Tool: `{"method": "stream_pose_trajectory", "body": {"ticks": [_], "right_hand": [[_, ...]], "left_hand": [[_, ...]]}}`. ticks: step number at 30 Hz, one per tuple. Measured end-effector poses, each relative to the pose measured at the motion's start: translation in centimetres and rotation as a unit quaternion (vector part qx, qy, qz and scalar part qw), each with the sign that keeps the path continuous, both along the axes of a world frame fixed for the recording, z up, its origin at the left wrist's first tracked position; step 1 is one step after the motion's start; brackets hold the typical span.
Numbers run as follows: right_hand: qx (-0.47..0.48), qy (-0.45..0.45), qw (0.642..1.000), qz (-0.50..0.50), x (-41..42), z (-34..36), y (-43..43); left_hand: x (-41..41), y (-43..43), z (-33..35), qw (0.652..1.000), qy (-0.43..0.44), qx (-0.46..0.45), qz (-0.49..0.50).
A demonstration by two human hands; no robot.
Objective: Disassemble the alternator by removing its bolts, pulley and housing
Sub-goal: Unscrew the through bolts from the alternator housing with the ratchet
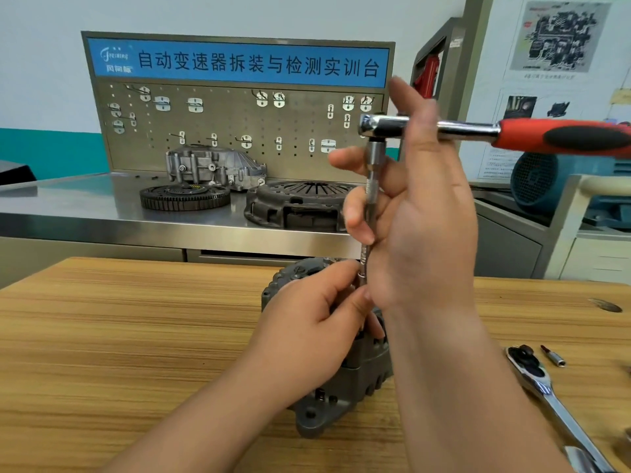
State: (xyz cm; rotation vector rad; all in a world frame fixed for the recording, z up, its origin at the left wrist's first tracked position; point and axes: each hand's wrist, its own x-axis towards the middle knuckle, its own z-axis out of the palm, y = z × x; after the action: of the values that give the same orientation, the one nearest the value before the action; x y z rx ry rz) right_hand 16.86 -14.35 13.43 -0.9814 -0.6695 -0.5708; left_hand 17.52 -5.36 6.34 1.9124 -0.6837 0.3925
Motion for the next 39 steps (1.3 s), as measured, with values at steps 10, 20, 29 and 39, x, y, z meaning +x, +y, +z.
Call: {"method": "stream_pose_trajectory", "body": {"ticks": [10, 20, 29, 39], "right_hand": [[0.02, 0.013, 1.0, 0.006, 0.6, -0.2, -0.2], [-0.034, -0.03, 0.995, -0.089, 0.5, -0.7, 0.4], [0.003, 0.023, 1.0, -0.004, 0.3, -0.2, 0.1], [-0.007, 0.059, 0.997, 0.056, 0.1, 0.1, -0.1]], "left_hand": [[0.0, 0.0, -0.1, 1.0, -0.004, -0.001, -0.003], [0.1, 0.0, -0.1, 1.0, 0.019, -0.002, 0.016], [0.1, 0.0, 0.0, 1.0, 0.013, 0.005, 0.0], [0.3, 0.0, -0.2, 1.0, 0.003, 0.0, -0.008]]}}
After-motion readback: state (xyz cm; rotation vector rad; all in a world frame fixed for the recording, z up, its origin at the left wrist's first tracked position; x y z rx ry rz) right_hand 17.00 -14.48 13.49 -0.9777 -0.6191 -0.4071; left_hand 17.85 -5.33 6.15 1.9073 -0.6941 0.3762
